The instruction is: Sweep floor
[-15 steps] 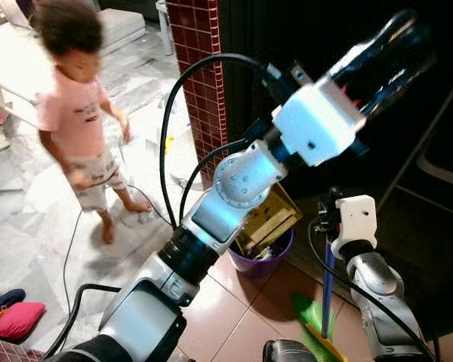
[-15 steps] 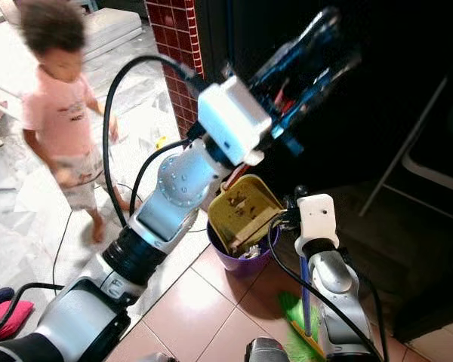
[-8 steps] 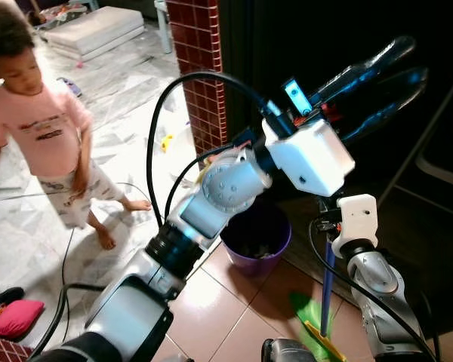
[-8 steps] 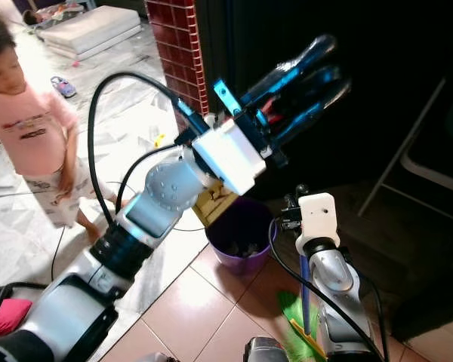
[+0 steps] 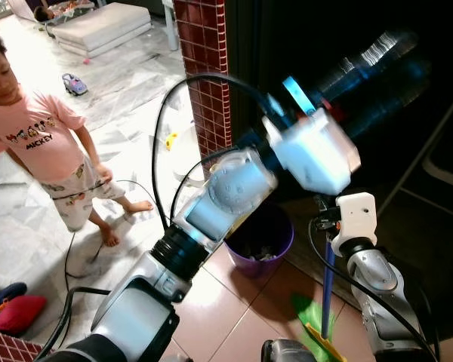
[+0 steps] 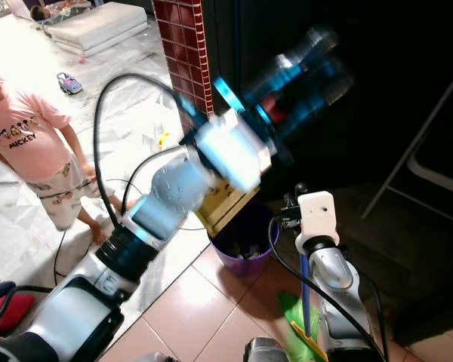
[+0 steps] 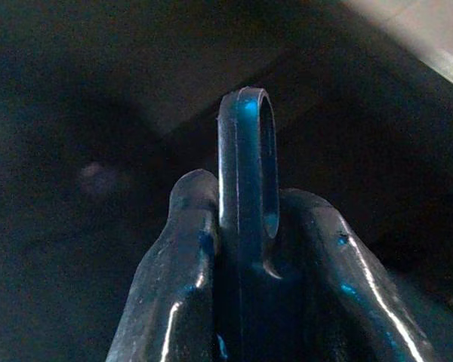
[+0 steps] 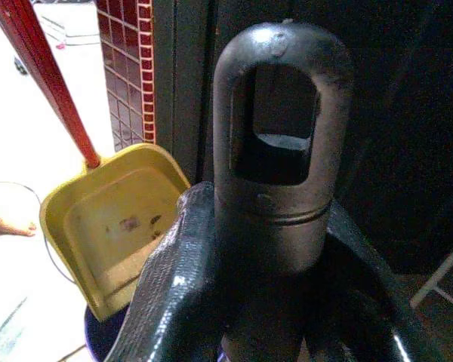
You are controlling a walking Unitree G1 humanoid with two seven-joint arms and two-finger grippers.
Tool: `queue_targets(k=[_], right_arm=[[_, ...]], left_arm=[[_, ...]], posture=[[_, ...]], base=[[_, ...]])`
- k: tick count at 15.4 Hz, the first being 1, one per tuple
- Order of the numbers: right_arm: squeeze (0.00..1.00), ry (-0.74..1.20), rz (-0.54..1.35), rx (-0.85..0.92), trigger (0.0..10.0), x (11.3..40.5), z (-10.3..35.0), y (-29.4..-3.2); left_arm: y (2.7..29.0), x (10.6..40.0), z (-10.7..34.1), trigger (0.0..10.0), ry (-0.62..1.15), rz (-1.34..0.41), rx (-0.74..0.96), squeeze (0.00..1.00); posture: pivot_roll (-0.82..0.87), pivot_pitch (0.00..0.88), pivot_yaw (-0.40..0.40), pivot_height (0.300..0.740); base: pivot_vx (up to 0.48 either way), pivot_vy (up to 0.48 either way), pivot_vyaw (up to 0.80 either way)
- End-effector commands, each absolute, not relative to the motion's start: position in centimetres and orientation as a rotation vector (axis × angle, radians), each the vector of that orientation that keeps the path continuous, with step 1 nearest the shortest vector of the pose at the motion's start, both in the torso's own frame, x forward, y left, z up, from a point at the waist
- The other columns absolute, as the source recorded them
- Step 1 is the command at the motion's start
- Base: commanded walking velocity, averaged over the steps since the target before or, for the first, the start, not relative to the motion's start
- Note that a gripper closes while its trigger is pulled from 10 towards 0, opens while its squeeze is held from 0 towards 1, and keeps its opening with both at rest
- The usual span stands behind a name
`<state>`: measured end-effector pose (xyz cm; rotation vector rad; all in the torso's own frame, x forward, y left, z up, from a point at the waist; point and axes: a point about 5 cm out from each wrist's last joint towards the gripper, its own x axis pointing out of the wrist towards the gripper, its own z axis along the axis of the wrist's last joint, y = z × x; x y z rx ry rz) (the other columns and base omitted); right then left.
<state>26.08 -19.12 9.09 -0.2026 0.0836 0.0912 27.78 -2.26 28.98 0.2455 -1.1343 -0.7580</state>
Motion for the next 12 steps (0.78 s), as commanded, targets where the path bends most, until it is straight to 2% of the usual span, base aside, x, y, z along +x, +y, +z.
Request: queue_targets(k=[1, 3, 4, 5, 7, 10, 12], right_arm=[[0.0, 0.118, 0.097, -0.185, 10.0, 26.0, 8.3, -19.1], [0.0, 0.124, 0.098, -0.185, 10.0, 26.1, 8.2, -19.2], [0.0, 0.125, 0.099, -0.185, 10.0, 26.2, 8.2, -19.2], [0.0, 0.134, 0.11, -0.187, 10.0, 26.4, 8.0, -19.1], [0.0, 0.157, 0.117, -0.186, 10.0, 26.9, 7.7, -19.0], [0.0, 0.19, 0.121, -0.168, 10.0, 27.3, 7.3, -19.0], [0.0, 0.196, 0.124, -0.153, 10.0, 27.5, 7.0, -18.9]], left_arm=[[-0.3, 29.1, 31.4, 10.0, -1.153, -0.623, 0.226, 0.0], [3.7, 32.1, 34.2, 10.0, -1.074, -0.382, 0.127, 0.0], [4.5, 32.6, 34.7, 10.0, -1.067, -0.339, 0.11, 0.0], [7.3, 33.8, 36.6, 10.0, -1.046, -0.198, 0.058, 0.0], [10.4, 34.6, 38.1, 10.0, -1.035, -0.03, 0.107, 0.0], [13.2, 35.2, 36.4, 10.0, -0.946, 0.117, 0.223, 0.0], [14.3, 35.3, 33.0, 10.0, -0.82, 0.161, 0.257, 0.0]], posture=[[-0.17, 0.0, 0.082, 0.74], [-0.16, 0.0, 0.071, 0.74], [-0.15, 0.0, 0.066, 0.74], [-0.15, 0.0, 0.056, 0.74], [-0.13, 0.0, 0.045, 0.74], [-0.12, 0.0, 0.039, 0.74], [-0.12, 0.0, 0.044, 0.74]], base=[[0.0, 0.0, 0.0], [0.0, 0.0, 0.0], [0.0, 0.0, 0.0], [0.0, 0.0, 0.0], [0.0, 0.0, 0.0], [0.0, 0.0, 0.0], [0.0, 0.0, 0.0]])
